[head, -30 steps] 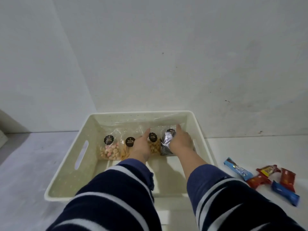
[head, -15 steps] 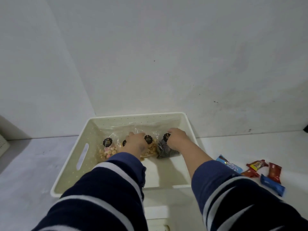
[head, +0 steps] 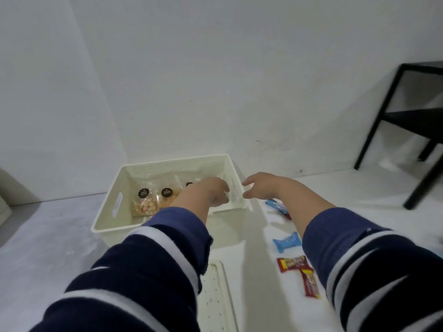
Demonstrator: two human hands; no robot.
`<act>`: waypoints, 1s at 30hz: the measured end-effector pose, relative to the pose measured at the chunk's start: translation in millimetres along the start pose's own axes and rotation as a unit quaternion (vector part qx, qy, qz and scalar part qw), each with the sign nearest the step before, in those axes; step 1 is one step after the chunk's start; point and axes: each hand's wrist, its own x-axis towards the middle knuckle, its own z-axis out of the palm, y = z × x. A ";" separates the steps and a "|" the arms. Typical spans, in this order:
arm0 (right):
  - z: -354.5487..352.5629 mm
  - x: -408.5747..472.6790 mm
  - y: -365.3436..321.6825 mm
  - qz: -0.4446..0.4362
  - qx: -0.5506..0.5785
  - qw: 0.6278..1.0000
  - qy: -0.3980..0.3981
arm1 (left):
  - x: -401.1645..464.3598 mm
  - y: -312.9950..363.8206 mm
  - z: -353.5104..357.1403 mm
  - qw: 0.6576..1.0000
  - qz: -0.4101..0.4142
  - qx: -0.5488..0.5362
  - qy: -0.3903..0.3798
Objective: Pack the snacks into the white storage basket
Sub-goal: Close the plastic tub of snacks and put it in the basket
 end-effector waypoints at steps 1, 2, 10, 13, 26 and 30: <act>-1.5 -14.8 10.6 0.014 -0.007 1.000 -0.003 | -7.5 13.0 2.6 1.000 0.007 -0.001 -0.005; -2.1 -29.5 22.4 0.025 -0.010 1.000 -0.003 | -15.5 27.4 5.9 1.000 0.014 -0.008 -0.010; 5.5 -138.0 132.6 0.105 -0.057 0.993 -0.022 | -66.4 153.6 60.6 0.992 0.103 0.005 -0.068; 7.3 -170.4 187.6 0.133 -0.051 0.989 -0.032 | -74.6 197.9 77.3 0.989 0.114 0.022 -0.087; -15.3 -259.8 429.1 0.177 -0.042 0.983 -0.035 | -67.8 405.8 152.2 0.985 0.091 -0.109 -0.094; -21.2 -263.9 488.7 0.182 -0.026 0.983 -0.021 | -60.5 436.6 177.2 0.979 0.083 -0.165 -0.086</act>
